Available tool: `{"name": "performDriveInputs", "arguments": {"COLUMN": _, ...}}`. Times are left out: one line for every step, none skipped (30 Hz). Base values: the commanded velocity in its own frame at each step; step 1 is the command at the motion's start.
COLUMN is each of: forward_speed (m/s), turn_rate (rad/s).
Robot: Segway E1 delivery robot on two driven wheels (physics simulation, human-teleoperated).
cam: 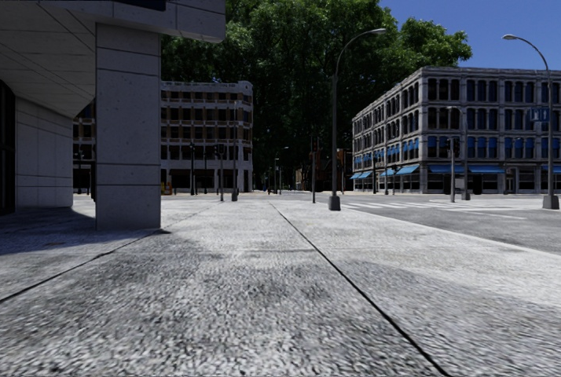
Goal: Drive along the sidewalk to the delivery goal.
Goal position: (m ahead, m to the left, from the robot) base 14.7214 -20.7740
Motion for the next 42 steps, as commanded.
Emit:
{"name": "performDriveInputs", "arguments": {"forward_speed": 1.84, "turn_rate": 0.00}}
{"name": "performDriveInputs", "arguments": {"forward_speed": 1.84, "turn_rate": 0.00}}
{"name": "performDriveInputs", "arguments": {"forward_speed": 1.84, "turn_rate": 0.00}}
{"name": "performDriveInputs", "arguments": {"forward_speed": 1.84, "turn_rate": 0.00}}
{"name": "performDriveInputs", "arguments": {"forward_speed": 1.84, "turn_rate": 0.00}}
{"name": "performDriveInputs", "arguments": {"forward_speed": 1.84, "turn_rate": 0.00}}
{"name": "performDriveInputs", "arguments": {"forward_speed": 1.84, "turn_rate": 0.00}}
{"name": "performDriveInputs", "arguments": {"forward_speed": 1.84, "turn_rate": 0.00}}
{"name": "performDriveInputs", "arguments": {"forward_speed": 1.84, "turn_rate": 0.00}}
{"name": "performDriveInputs", "arguments": {"forward_speed": 1.84, "turn_rate": 0.00}}
{"name": "performDriveInputs", "arguments": {"forward_speed": 1.84, "turn_rate": 0.00}}
{"name": "performDriveInputs", "arguments": {"forward_speed": 1.84, "turn_rate": 0.00}}
{"name": "performDriveInputs", "arguments": {"forward_speed": 1.84, "turn_rate": 0.00}}
{"name": "performDriveInputs", "arguments": {"forward_speed": 1.84, "turn_rate": 0.00}}
{"name": "performDriveInputs", "arguments": {"forward_speed": 1.84, "turn_rate": 0.00}}
{"name": "performDriveInputs", "arguments": {"forward_speed": 1.84, "turn_rate": 0.00}}
{"name": "performDriveInputs", "arguments": {"forward_speed": 1.84, "turn_rate": 0.00}}
{"name": "performDriveInputs", "arguments": {"forward_speed": 1.84, "turn_rate": 0.00}}
{"name": "performDriveInputs", "arguments": {"forward_speed": 1.84, "turn_rate": 0.00}}
{"name": "performDriveInputs", "arguments": {"forward_speed": 1.84, "turn_rate": 0.00}}
{"name": "performDriveInputs", "arguments": {"forward_speed": 1.84, "turn_rate": 0.00}}
{"name": "performDriveInputs", "arguments": {"forward_speed": 1.84, "turn_rate": 0.00}}
{"name": "performDriveInputs", "arguments": {"forward_speed": 1.84, "turn_rate": 0.00}}
{"name": "performDriveInputs", "arguments": {"forward_speed": 1.84, "turn_rate": 0.00}}
{"name": "performDriveInputs", "arguments": {"forward_speed": 1.84, "turn_rate": 0.00}}
{"name": "performDriveInputs", "arguments": {"forward_speed": 1.84, "turn_rate": 0.00}}
{"name": "performDriveInputs", "arguments": {"forward_speed": 1.84, "turn_rate": 0.00}}
{"name": "performDriveInputs", "arguments": {"forward_speed": 1.84, "turn_rate": 0.00}}
{"name": "performDriveInputs", "arguments": {"forward_speed": 1.84, "turn_rate": 0.00}}
{"name": "performDriveInputs", "arguments": {"forward_speed": 1.84, "turn_rate": 0.00}}
{"name": "performDriveInputs", "arguments": {"forward_speed": 1.84, "turn_rate": 0.00}}
{"name": "performDriveInputs", "arguments": {"forward_speed": 1.84, "turn_rate": 0.00}}
{"name": "performDriveInputs", "arguments": {"forward_speed": 1.84, "turn_rate": 0.00}}
{"name": "performDriveInputs", "arguments": {"forward_speed": 1.84, "turn_rate": 0.00}}
{"name": "performDriveInputs", "arguments": {"forward_speed": 1.84, "turn_rate": 0.00}}
{"name": "performDriveInputs", "arguments": {"forward_speed": 1.84, "turn_rate": 0.00}}
{"name": "performDriveInputs", "arguments": {"forward_speed": 1.84, "turn_rate": 0.00}}
{"name": "performDriveInputs", "arguments": {"forward_speed": 1.84, "turn_rate": 0.00}}
{"name": "performDriveInputs", "arguments": {"forward_speed": 1.84, "turn_rate": 0.00}}
{"name": "performDriveInputs", "arguments": {"forward_speed": 1.84, "turn_rate": 0.00}}
{"name": "performDriveInputs", "arguments": {"forward_speed": 1.84, "turn_rate": 0.00}}
{"name": "performDriveInputs", "arguments": {"forward_speed": 1.84, "turn_rate": 0.00}}
